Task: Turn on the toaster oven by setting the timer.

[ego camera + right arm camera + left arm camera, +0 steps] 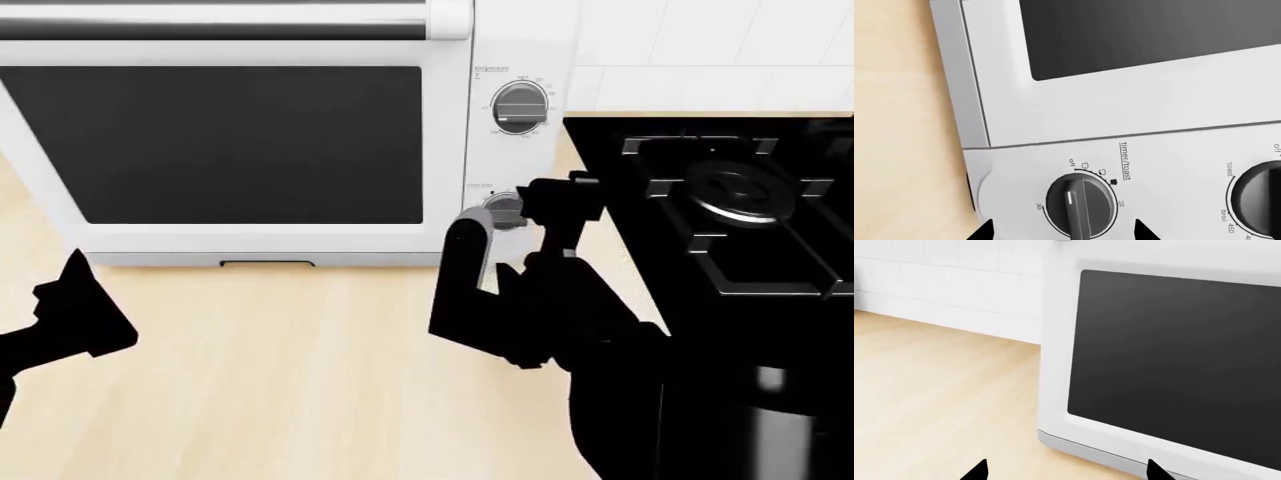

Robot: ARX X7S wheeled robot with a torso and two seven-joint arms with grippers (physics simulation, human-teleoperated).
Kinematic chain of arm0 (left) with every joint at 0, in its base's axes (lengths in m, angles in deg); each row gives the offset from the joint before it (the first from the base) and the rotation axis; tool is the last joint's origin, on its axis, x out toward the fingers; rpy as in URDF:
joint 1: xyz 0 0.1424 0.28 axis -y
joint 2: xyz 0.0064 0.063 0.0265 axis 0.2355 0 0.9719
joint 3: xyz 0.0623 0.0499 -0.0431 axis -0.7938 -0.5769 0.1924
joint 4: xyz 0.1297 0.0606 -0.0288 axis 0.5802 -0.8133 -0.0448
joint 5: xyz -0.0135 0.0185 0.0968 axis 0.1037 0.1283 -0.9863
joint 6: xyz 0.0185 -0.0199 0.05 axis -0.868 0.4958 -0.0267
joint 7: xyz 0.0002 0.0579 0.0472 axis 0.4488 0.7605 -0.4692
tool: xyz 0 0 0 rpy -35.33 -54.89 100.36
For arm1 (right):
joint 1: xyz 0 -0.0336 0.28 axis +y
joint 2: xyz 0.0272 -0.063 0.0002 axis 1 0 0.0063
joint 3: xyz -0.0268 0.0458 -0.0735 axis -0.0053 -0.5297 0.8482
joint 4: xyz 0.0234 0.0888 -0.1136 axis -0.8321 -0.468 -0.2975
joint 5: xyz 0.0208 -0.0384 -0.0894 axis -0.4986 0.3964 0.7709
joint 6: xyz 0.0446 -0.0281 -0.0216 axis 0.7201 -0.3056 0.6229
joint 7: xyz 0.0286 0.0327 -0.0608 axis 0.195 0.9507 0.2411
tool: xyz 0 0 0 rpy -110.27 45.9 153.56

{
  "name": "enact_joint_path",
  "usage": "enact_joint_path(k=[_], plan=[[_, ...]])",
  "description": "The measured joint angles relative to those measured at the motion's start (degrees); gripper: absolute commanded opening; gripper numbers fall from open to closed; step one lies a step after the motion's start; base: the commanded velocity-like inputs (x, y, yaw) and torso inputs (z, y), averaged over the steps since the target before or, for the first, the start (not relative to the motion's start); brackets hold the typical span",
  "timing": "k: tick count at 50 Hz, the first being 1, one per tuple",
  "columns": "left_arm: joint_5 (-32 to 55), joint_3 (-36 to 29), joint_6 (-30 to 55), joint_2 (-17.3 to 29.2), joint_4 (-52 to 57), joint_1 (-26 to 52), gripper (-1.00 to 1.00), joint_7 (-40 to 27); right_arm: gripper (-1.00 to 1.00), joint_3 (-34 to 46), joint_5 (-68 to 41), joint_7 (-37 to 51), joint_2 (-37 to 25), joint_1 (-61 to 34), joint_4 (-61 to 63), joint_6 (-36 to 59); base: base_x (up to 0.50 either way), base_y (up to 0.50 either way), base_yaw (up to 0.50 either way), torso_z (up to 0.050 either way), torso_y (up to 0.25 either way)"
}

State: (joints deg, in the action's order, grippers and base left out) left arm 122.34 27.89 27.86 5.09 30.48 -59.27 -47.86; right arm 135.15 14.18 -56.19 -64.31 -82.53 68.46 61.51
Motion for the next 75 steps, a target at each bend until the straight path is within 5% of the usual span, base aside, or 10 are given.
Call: enact_joint_path(k=[74, 75], plan=[[-0.6, 0.11, -1.81, 0.71, 0.25, -2.18, 1.0, 1.22, 1.0, 4.42, -7.56, 6.89, 1.43, -3.46, -5.75, -3.65, 0.0, 0.0, 0.0, 0.0, 0.0], [-0.62, 0.1, -1.84, 0.72, 0.25, -2.2, 1.0, 1.23, -1.0, 4.45, -7.6, 6.93, 1.43, -3.48, -5.82, -3.7, 0.0, 0.0, 0.0, 0.0, 0.0]])
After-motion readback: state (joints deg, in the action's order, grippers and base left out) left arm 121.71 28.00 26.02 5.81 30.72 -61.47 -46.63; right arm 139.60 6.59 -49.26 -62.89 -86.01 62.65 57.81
